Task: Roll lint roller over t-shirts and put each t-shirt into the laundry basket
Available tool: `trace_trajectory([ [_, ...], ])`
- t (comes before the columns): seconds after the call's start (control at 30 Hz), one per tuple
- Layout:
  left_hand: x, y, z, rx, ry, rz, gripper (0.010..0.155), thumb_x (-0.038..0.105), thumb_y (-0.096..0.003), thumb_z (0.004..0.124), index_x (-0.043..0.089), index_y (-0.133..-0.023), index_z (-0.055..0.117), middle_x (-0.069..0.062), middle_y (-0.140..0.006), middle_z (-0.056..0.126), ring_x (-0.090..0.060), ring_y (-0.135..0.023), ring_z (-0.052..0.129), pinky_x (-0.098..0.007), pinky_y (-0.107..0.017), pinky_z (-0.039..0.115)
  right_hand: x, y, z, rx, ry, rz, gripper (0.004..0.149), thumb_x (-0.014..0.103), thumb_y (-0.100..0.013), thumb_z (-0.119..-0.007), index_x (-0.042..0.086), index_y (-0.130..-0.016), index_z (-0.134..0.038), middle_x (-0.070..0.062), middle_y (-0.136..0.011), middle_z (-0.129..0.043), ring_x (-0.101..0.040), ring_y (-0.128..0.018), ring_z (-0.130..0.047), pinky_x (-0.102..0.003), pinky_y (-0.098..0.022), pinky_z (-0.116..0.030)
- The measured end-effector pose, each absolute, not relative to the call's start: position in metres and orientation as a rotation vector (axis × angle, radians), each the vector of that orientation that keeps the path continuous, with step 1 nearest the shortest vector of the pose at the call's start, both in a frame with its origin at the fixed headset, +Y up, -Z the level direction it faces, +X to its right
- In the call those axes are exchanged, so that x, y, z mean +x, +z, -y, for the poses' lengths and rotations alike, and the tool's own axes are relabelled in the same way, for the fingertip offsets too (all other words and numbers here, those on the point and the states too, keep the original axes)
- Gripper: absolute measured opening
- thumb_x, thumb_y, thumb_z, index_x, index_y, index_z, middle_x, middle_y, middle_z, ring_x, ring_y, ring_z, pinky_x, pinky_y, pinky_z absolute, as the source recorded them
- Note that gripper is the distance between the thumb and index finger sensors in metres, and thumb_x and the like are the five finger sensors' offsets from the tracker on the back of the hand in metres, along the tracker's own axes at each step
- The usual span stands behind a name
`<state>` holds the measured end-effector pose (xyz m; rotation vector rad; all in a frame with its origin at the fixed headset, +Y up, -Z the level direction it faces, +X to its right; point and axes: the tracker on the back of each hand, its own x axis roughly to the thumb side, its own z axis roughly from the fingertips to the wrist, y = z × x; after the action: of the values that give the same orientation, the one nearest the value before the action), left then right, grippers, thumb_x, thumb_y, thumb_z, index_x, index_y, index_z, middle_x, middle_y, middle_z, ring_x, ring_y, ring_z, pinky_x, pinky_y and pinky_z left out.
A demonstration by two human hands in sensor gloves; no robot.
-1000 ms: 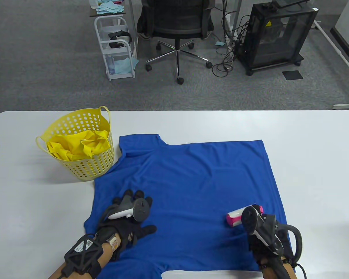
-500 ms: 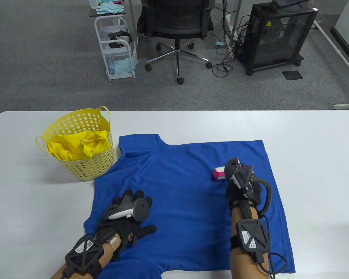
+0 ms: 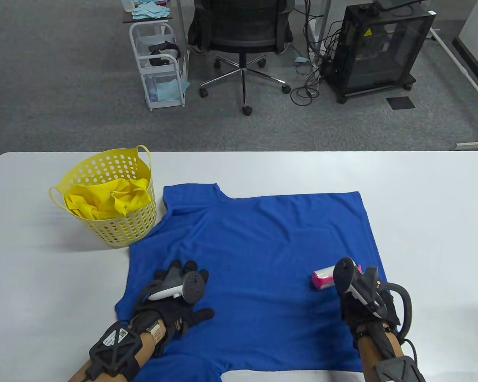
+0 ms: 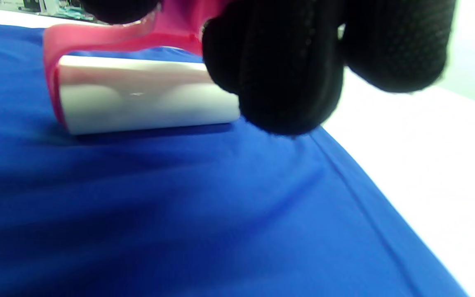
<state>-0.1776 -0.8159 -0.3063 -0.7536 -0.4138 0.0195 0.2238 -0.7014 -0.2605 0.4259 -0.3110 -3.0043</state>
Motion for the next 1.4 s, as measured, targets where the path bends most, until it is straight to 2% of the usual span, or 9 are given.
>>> trace_trajectory([
  [0.17, -0.178, -0.306, 0.816, -0.753, 0.019, 0.414, 0.096, 0.08, -0.0363, 0.035, 0.029, -0.091, -0.025, -0.012, -0.096, -0.034, -0.054, -0.085, -0.03, -0.078, -0.055, -0.007, 0.239, -0.227, 0.695, 0.435, -3.051, 0.396, 0.062, 0.05, -0.047, -0.07, 0.025, -0.1, -0.052, -0.005, -0.07, -0.093, -0.019, -0.033, -0.104, -0.041, -0.033, -0.088],
  [0.27, -0.178, -0.306, 0.816, -0.753, 0.019, 0.413, 0.096, 0.08, -0.0363, 0.035, 0.029, -0.091, -0.025, -0.012, -0.096, -0.034, -0.054, -0.085, -0.03, -0.078, -0.055, -0.007, 0.24, -0.221, 0.693, 0.423, -3.075, 0.352, 0.061, 0.05, -0.047, -0.069, 0.025, -0.1, -0.053, -0.004, -0.07, -0.094, -0.018, -0.033, -0.104, -0.04, -0.033, -0.088],
  [0.4, -0.178, -0.306, 0.816, -0.753, 0.018, 0.413, 0.096, 0.08, -0.0362, 0.035, 0.029, -0.091, -0.025, -0.012, -0.096, -0.034, -0.054, -0.085, -0.03, -0.078, -0.055, -0.007, 0.215, -0.22, 0.687, 0.291, -3.158, 0.159, 0.06, 0.051, -0.047, -0.067, 0.026, -0.1, -0.053, -0.003, -0.069, -0.093, -0.016, -0.032, -0.103, -0.039, -0.033, -0.088],
  [0.5, -0.177, -0.306, 0.816, -0.753, 0.018, 0.413, 0.096, 0.08, -0.0361, 0.034, 0.029, -0.091, -0.025, -0.012, -0.096, -0.034, -0.054, -0.085, -0.03, -0.078, -0.055, -0.007, 0.185, -0.225, 0.691, 0.158, -3.224, 0.102, 0.06, 0.051, -0.047, -0.067, 0.026, -0.1, -0.053, -0.004, -0.069, -0.093, -0.017, -0.032, -0.103, -0.039, -0.032, -0.088],
  [0.63, -0.177, -0.306, 0.816, -0.753, 0.018, 0.413, 0.096, 0.08, -0.0362, 0.035, 0.029, -0.091, -0.025, -0.012, -0.096, -0.034, -0.054, -0.085, -0.03, -0.078, -0.055, -0.007, 0.139, -0.247, 0.701, 0.032, -3.19, 0.156, 0.06, 0.051, -0.047, -0.067, 0.026, -0.1, -0.053, -0.004, -0.07, -0.093, -0.017, -0.032, -0.103, -0.039, -0.033, -0.088],
  [0.73, -0.177, -0.306, 0.816, -0.752, 0.018, 0.413, 0.096, 0.08, -0.0363, 0.035, 0.029, -0.091, -0.025, -0.012, -0.096, -0.034, -0.054, -0.085, -0.03, -0.078, -0.055, -0.007, 0.111, -0.27, 0.708, 0.016, -3.137, 0.173, 0.06, 0.051, -0.047, -0.067, 0.026, -0.1, -0.053, -0.004, -0.07, -0.092, -0.017, -0.033, -0.103, -0.039, -0.033, -0.088],
  [1.1, -0.178, -0.306, 0.816, -0.753, 0.018, 0.413, 0.096, 0.08, -0.0362, 0.035, 0.029, -0.091, -0.025, -0.012, -0.096, -0.034, -0.054, -0.085, -0.03, -0.078, -0.055, -0.007, 0.061, -0.367, 0.725, 0.307, -3.152, 0.075, 0.062, 0.052, -0.047, -0.065, 0.027, -0.1, -0.047, -0.003, -0.073, -0.09, -0.018, -0.037, -0.102, -0.04, -0.036, -0.087],
  [1.27, -0.178, -0.306, 0.816, -0.753, 0.018, 0.413, 0.096, 0.08, -0.0361, 0.035, 0.029, -0.091, -0.025, -0.012, -0.096, -0.034, -0.054, -0.085, -0.03, -0.078, -0.055, -0.007, 0.045, -0.38, 0.727, 0.327, -3.07, 0.081, 0.063, 0.051, -0.047, -0.063, 0.025, -0.101, -0.043, -0.003, -0.075, -0.089, -0.018, -0.039, -0.103, -0.041, -0.037, -0.087],
  [1.4, -0.178, -0.306, 0.816, -0.753, 0.018, 0.413, 0.096, 0.08, -0.0361, 0.035, 0.029, -0.091, -0.025, -0.012, -0.097, -0.034, -0.054, -0.085, -0.03, -0.078, -0.056, -0.007, 0.052, -0.372, 0.723, 0.272, -3.069, 0.132, 0.063, 0.051, -0.047, -0.063, 0.024, -0.101, -0.044, -0.004, -0.074, -0.089, -0.019, -0.038, -0.103, -0.041, -0.036, -0.087],
])
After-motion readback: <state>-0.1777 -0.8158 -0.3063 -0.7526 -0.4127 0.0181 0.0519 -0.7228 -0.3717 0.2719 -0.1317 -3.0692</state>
